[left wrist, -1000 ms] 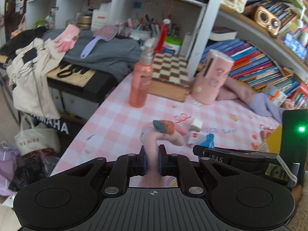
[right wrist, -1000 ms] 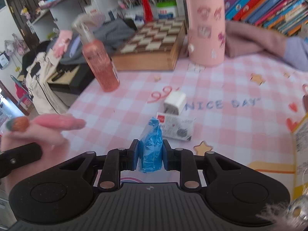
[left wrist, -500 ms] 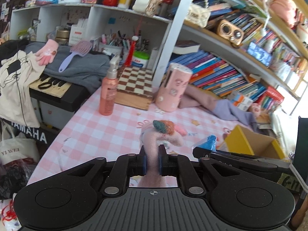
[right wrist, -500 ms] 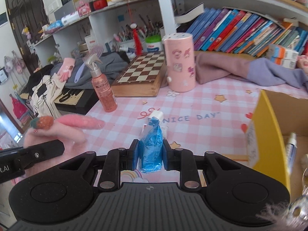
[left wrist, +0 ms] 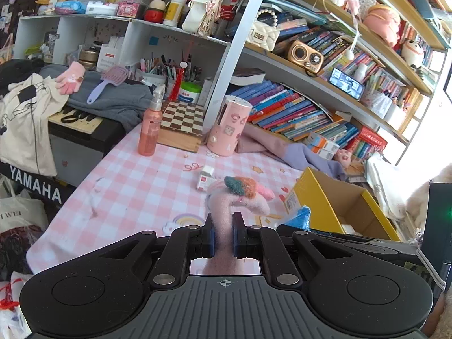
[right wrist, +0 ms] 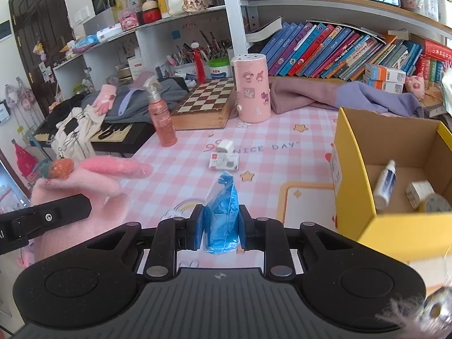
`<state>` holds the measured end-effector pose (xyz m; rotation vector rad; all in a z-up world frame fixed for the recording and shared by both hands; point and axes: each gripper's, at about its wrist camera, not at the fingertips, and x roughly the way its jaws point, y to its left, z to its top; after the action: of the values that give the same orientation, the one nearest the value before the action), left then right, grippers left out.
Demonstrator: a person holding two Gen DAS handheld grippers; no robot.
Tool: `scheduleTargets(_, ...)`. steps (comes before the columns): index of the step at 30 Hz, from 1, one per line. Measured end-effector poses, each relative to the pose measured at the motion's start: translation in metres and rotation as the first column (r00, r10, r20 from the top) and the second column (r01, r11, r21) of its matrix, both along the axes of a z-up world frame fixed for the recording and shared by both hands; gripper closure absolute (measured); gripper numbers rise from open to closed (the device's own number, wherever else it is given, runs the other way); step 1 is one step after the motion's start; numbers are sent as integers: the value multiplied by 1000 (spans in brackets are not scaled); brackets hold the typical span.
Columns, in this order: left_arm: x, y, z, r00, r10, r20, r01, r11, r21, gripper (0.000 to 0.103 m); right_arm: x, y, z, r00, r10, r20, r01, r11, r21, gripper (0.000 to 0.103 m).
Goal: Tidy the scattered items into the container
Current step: 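Lift the pink glove and blue bag with both tools, then carry the pink glove and blue bag with both tools over the yellow box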
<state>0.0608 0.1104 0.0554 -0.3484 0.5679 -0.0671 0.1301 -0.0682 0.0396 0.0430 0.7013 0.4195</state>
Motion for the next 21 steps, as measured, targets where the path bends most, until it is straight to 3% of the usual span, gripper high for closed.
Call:
scheduleTargets(11,-57,-20,-14,997,-53,-48,52,998,-34,93,-78,-24,-10,999,-34,-30,33,999,-21,80)
scheduleTargets(21,-65,-61,-25,972,-217,-87,212,976,-56,93,-119,-72,-19,984,-165,-74,162,986,-43,80)
